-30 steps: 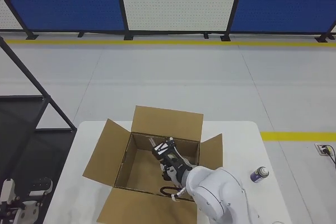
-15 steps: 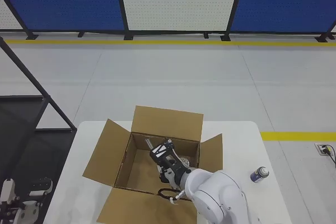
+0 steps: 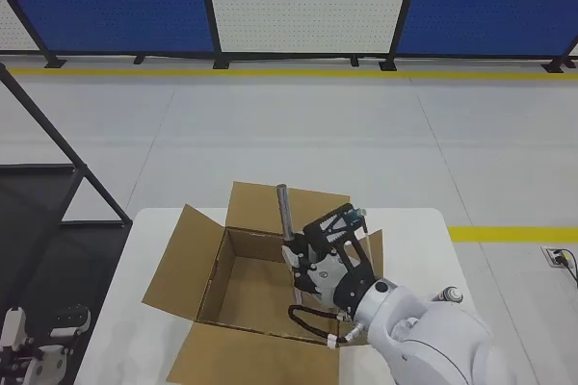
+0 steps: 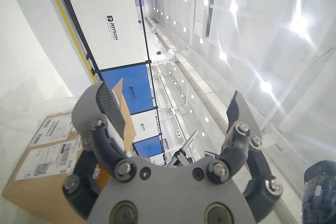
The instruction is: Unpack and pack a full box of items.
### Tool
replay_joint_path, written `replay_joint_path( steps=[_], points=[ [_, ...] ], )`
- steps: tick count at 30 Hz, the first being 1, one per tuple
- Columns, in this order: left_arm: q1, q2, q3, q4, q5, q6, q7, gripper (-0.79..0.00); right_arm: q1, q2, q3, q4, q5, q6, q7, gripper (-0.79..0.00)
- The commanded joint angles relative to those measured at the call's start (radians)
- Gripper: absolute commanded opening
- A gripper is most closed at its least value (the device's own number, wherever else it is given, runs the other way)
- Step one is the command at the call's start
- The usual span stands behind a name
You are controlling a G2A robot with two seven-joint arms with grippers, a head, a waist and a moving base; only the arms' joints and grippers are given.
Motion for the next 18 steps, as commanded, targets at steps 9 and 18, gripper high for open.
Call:
replay_joint_path(
  steps=[9,18],
  points=[
    [0.000,0.000,0.000,0.000,0.000,0.000,0.000,0.000,-0.045,0.025,0.248,-0.142,0.102,0.061,0.132,-0.785],
    [0.000,0.000,0.000,0.000,0.000,0.000,0.000,0.000,-0.089,0.056,0.497,-0.142,0.218,0.043,0.225,-0.785]
  ],
)
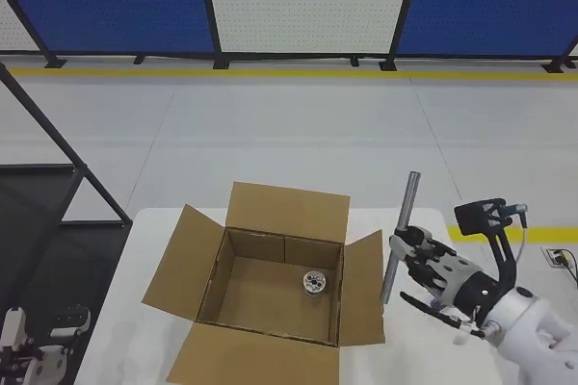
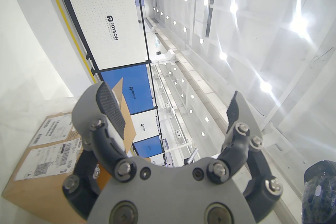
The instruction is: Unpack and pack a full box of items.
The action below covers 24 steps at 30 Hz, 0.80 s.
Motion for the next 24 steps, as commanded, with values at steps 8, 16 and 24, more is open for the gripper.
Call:
replay_joint_path(
  steps=[8,16,24],
  points=[
    [0.000,0.000,0.000,0.000,0.000,0.000,0.000,0.000,-0.129,0.031,0.158,0.000,0.025,-0.021,0.094,-0.785],
    [0.000,0.000,0.000,0.000,0.000,0.000,0.000,0.000,-0.188,0.051,0.087,0.064,-0.146,0.041,0.149,-0.785],
    [0.000,0.000,0.000,0.000,0.000,0.000,0.000,0.000,-0.152,0.062,0.018,0.205,-0.233,0.086,0.195,-0.785]
  ],
)
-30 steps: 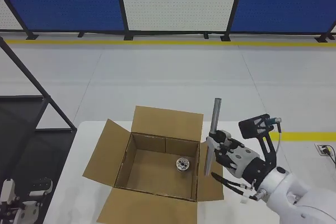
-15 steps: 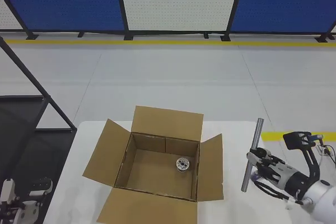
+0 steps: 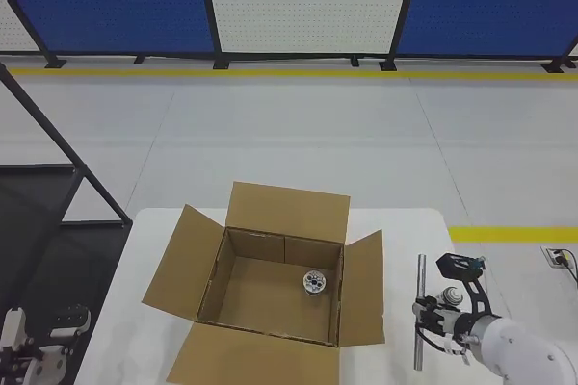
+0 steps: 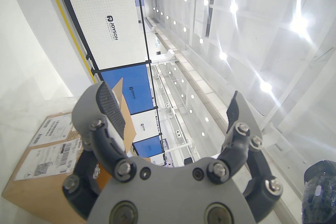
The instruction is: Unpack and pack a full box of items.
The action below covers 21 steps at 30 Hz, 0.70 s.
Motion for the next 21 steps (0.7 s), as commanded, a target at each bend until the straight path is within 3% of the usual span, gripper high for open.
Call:
replay_joint_path(
  steps=[1,9,11,21],
  points=[
    [0.000,0.000,0.000,0.000,0.000,0.000,0.000,0.000,-0.001,0.000,0.001,-0.003,0.004,-0.001,-0.001,-0.785],
    [0.000,0.000,0.000,0.000,0.000,0.000,0.000,0.000,-0.001,0.000,0.001,-0.003,0.004,-0.001,-0.001,-0.785],
    [0.000,0.000,0.000,0.000,0.000,0.000,0.000,0.000,-0.019,0.002,-0.022,0.011,-0.032,-0.015,-0.049,-0.785],
    [0.000,0.000,0.000,0.000,0.000,0.000,0.000,0.000,0.066,0.020,-0.111,0.209,-0.190,-0.041,0.018,-0.785]
  ],
)
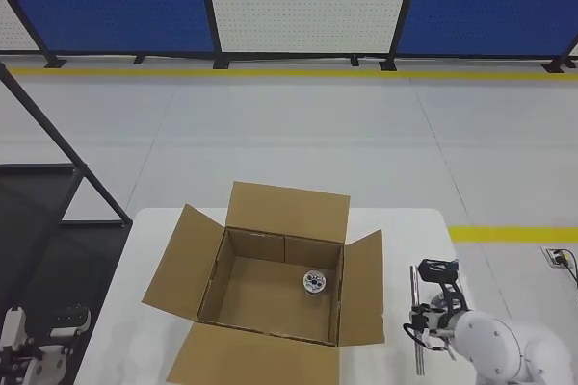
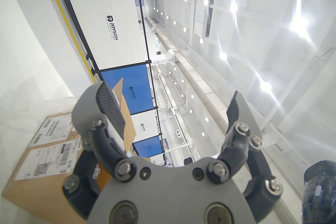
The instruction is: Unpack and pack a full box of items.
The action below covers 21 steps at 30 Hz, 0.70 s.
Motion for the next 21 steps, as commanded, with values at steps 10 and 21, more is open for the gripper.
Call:
replay_joint_path(
  steps=[10,21],
  points=[
    [0.000,0.000,0.000,0.000,0.000,0.000,0.000,0.000,0.085,0.009,-0.082,0.223,-0.072,0.043,-0.001,-0.785],
    [0.000,0.000,0.000,0.000,0.000,0.000,0.000,0.000,0.152,0.010,-0.154,0.353,-0.142,0.101,-0.001,-0.785]
  ],
)
